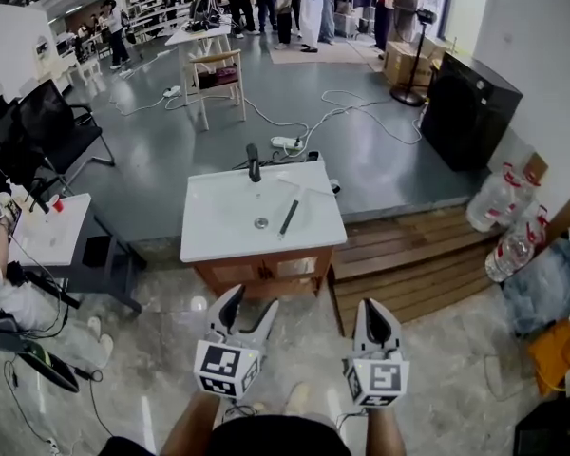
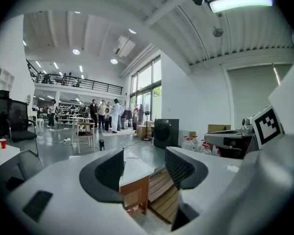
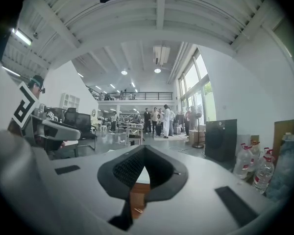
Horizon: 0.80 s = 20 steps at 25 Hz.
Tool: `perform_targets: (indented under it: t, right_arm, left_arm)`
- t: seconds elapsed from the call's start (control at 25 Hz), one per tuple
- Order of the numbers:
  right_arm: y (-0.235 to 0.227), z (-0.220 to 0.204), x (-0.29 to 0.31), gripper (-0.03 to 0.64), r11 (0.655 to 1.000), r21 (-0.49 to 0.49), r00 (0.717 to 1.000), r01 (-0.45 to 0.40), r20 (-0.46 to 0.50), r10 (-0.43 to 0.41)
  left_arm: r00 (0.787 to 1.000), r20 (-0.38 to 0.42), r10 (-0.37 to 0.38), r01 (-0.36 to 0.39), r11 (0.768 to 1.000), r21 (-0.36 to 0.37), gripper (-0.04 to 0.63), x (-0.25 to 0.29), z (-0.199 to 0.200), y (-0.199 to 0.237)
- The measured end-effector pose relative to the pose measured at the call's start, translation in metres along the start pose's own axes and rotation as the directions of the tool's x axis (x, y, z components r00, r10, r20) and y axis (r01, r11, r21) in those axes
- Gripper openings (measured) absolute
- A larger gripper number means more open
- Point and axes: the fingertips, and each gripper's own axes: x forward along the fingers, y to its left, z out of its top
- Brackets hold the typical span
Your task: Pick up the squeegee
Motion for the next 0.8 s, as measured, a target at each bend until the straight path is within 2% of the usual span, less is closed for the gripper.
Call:
perform_targets:
  t: [0.12, 0.4, 0.52, 0.8]
  right_arm:
    - [-0.014, 0.001, 0.01, -0.002, 1.0, -0.004, 1.0, -0.013, -0.018, 0.012]
    - [-0.045, 0.001, 0.034, -0.002, 0.999, -0.012, 0.999, -0.039, 0.018, 0.039]
    - [-0.051, -0.001, 0.044, -0.002, 0.999, -0.006, 0.999, -0.044, -0.004, 0.044]
    - [-0.066, -0.003, 0.077, -0.002, 0.999, 0.004, 0.998, -0.054, 0.021, 0.054]
  left_arm:
    - [1.0, 0.005, 0.013, -0.013, 1.0, -0.005, 0.25, 0.015, 0.005, -0.004]
    - [0.999, 0.004, 0.035, -0.035, 0.999, 0.011, 0.25, 0.045, 0.008, -0.017]
    - [0.999, -0.002, 0.042, -0.042, 0.999, 0.019, 0.25, 0.057, 0.007, -0.016]
    - [0.998, -0.012, 0.055, -0.054, 0.998, 0.031, 0.25, 0.089, 0.01, -0.006]
